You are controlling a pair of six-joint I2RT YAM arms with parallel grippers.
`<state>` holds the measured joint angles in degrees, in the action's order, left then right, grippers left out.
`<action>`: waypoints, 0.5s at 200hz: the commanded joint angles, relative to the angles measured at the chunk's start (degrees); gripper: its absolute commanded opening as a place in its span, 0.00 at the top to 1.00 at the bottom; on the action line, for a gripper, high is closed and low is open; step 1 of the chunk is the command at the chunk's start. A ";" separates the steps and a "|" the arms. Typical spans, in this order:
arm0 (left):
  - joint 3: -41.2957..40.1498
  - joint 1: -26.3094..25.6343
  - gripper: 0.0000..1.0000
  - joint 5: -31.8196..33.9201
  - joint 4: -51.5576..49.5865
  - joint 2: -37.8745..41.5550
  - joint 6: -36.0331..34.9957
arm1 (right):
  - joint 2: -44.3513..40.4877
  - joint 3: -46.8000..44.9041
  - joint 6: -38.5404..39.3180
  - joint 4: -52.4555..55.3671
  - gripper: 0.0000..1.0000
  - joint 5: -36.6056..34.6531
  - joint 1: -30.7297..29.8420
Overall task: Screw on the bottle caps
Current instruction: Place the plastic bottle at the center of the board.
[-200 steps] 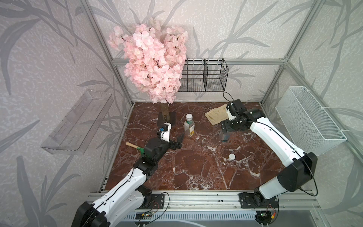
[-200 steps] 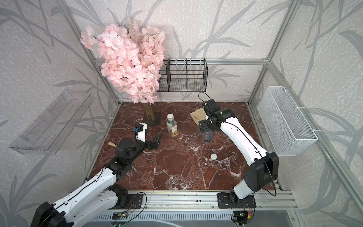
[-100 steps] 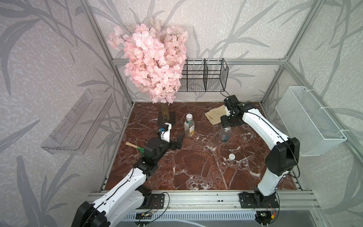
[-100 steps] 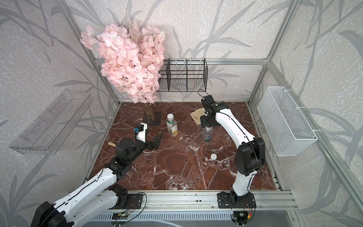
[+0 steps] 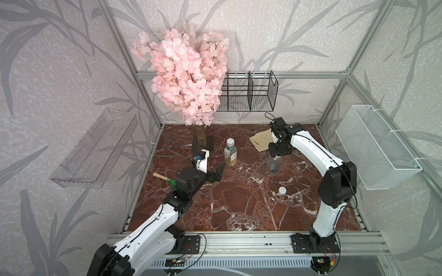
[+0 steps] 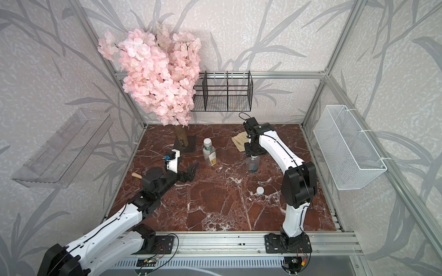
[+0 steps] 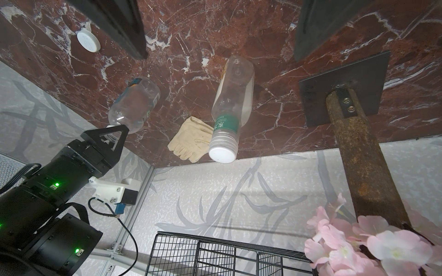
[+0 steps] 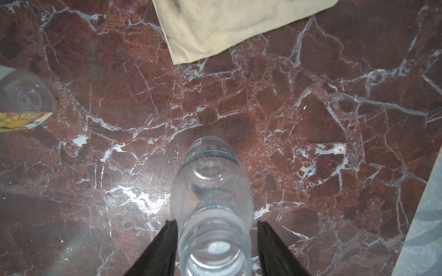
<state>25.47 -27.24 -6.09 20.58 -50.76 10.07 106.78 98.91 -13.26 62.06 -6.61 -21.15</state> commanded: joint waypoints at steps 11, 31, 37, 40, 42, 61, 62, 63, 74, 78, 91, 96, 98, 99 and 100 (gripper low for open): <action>0.45 0.07 0.02 -0.64 0.25 -0.04 -0.39 | 0.07 0.94 0.57 1.59 0.51 -1.12 0.23; 0.45 0.02 0.02 -0.64 0.34 -0.09 -0.40 | 0.09 0.99 0.62 1.57 0.55 -1.29 0.31; 0.45 0.00 0.02 -0.63 0.34 -0.12 -0.40 | 0.15 0.94 0.64 1.57 0.56 -1.22 0.24; 0.45 0.02 0.02 -0.67 0.34 -0.24 -0.40 | 0.18 0.93 0.67 1.61 0.57 -1.21 0.25; 0.45 0.07 0.02 -0.68 0.30 -0.22 -0.40 | 0.22 0.93 0.75 1.58 0.57 -1.21 0.23; 0.46 0.00 0.02 -0.77 0.34 -0.40 -0.40 | 0.19 1.41 0.89 1.56 0.61 -0.42 0.23; 0.46 0.00 0.02 -0.77 0.34 -0.39 -0.40 | 0.23 1.43 0.92 1.56 0.61 -0.29 0.23; 0.50 0.04 0.02 -0.77 0.34 -0.39 -0.40 | 0.21 1.49 0.98 1.52 0.61 -0.13 0.27; 0.56 0.01 0.02 -0.93 0.38 -0.47 -0.39 | 0.27 2.09 1.13 1.41 0.64 1.23 0.15; 0.54 0.01 0.02 -0.97 0.36 -0.46 -0.40 | 0.21 2.38 1.17 1.40 0.65 1.63 0.01; 0.54 0.00 0.02 -1.03 0.35 -0.52 -0.40 | 0.10 3.16 0.96 1.31 0.67 2.69 -0.73; 0.51 0.00 0.02 -1.02 0.38 -0.48 -0.40 | 0.05 3.57 0.95 1.27 0.68 2.66 -1.24; 0.53 0.04 0.02 -1.01 0.35 -0.43 -0.40 | 0.02 3.63 0.93 1.23 0.68 2.66 -1.41; 0.54 0.02 0.02 -1.02 0.35 -0.46 -0.40 | 0.05 3.73 0.94 1.27 0.68 2.66 -1.52; 0.54 0.01 0.02 -1.03 0.34 -0.47 -0.40 | 0.03 3.91 0.90 1.29 0.68 2.70 -1.61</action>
<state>25.47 -27.24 -6.15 20.58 -51.13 10.07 106.83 99.83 -12.40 62.22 -5.65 -21.37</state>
